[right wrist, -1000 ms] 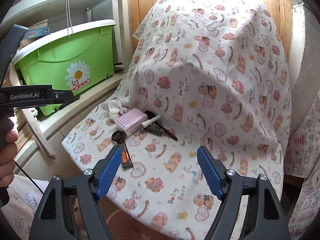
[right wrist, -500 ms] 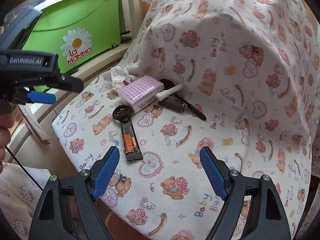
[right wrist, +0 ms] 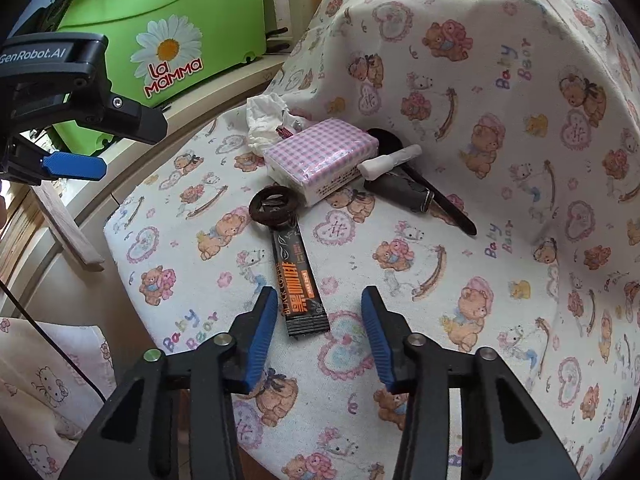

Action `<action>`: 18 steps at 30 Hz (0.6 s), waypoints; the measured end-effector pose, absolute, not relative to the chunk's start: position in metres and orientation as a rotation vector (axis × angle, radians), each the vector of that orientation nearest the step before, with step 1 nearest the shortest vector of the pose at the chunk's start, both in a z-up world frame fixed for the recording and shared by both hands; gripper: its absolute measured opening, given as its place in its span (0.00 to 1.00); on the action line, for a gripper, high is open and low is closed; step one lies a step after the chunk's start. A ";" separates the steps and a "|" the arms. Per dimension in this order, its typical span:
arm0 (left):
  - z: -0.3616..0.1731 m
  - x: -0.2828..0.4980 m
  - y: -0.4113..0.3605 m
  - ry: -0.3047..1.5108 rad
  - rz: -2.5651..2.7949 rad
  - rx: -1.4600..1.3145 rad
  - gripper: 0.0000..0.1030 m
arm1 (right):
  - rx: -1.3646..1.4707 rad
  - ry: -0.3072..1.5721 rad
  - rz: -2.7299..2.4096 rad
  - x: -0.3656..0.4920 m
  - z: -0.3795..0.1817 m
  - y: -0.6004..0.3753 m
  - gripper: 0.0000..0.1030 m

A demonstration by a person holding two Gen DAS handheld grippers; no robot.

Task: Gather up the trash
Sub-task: 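Move both tools back to the bed toward the black wrapper and hair tie, then grasp the black hair tie with the left tool while the right tool grasps the black wrapper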

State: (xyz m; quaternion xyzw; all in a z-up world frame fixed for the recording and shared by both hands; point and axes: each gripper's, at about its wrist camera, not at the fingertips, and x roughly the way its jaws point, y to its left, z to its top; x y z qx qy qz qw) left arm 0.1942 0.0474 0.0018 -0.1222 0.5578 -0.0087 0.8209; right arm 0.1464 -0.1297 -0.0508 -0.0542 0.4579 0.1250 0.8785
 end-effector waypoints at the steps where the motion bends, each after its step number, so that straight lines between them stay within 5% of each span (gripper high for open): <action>1: 0.002 0.194 0.046 1.188 -0.020 -0.253 0.84 | -0.123 0.952 0.256 0.146 -0.051 -0.128 0.30; 4: 0.001 0.194 0.040 1.191 -0.034 -0.235 0.84 | -0.152 0.959 0.265 0.144 -0.050 -0.122 0.19; 5: 0.001 0.194 0.038 1.190 -0.039 -0.229 0.84 | -0.158 0.942 0.280 0.141 -0.047 -0.120 0.07; 18: -0.009 0.199 0.004 1.190 -0.074 -0.148 0.84 | 0.034 1.002 0.303 0.122 -0.022 -0.172 0.03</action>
